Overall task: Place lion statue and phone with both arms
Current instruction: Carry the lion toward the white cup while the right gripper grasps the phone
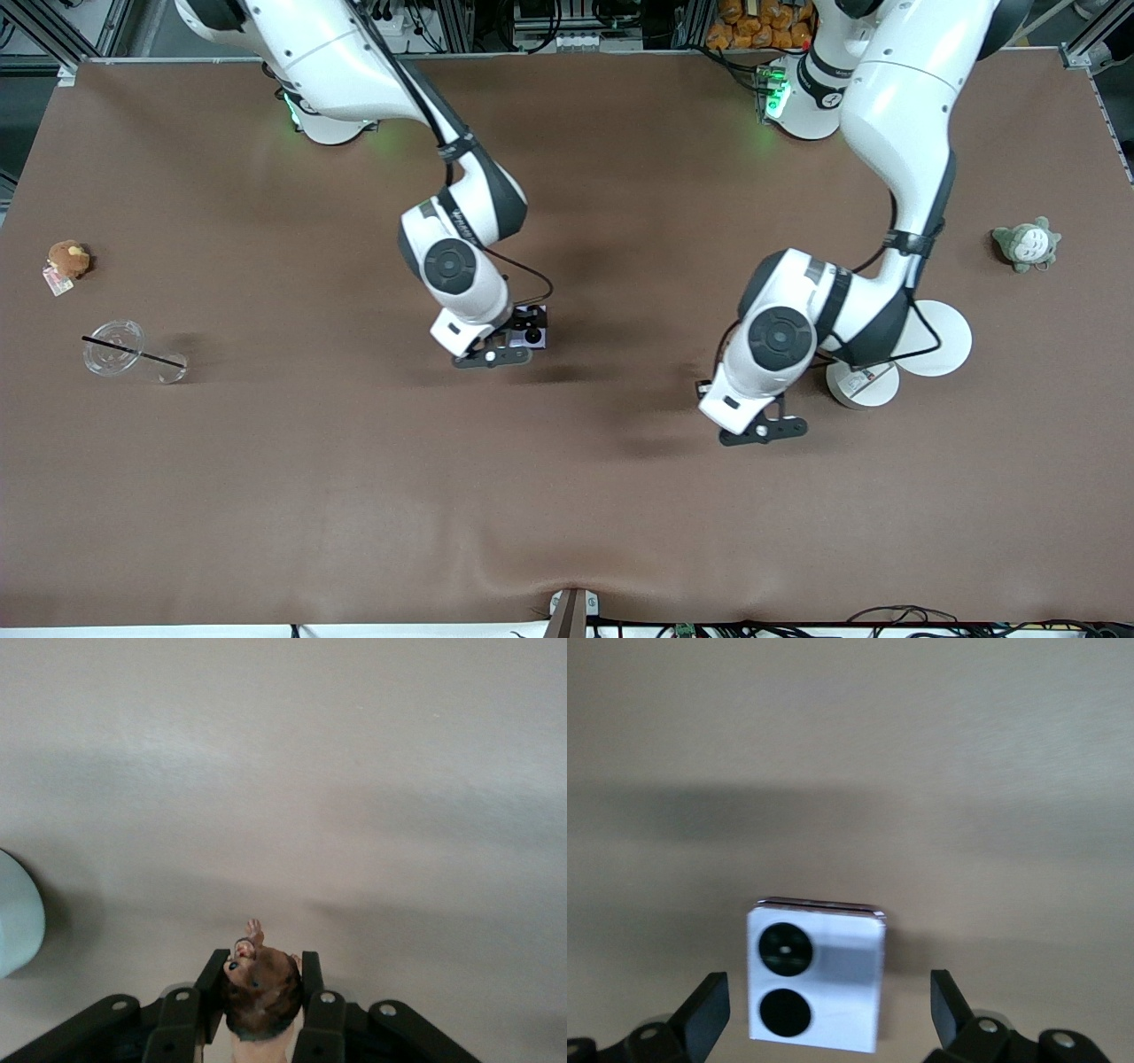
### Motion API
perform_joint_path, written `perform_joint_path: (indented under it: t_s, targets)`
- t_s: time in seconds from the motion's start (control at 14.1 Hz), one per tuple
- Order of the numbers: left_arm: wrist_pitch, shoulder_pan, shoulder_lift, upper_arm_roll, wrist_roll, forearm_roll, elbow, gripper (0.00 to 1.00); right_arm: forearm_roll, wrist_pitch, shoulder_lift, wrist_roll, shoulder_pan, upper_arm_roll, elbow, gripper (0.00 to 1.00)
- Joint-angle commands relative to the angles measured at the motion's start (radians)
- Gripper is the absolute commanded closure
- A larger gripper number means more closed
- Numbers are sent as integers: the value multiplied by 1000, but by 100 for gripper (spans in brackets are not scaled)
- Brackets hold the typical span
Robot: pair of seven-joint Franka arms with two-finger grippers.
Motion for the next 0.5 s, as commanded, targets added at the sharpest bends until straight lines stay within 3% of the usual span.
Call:
perform_joint_path:
  t_s: [0.0, 0.43]
  targets:
    - [-9, 27, 4, -7, 6, 38, -19, 100, 13, 25, 46, 20, 25, -13, 33, 0]
    - [29, 110, -5, -10, 79, 42, -90, 100, 14, 28, 67, 22, 30, -13, 23, 0]
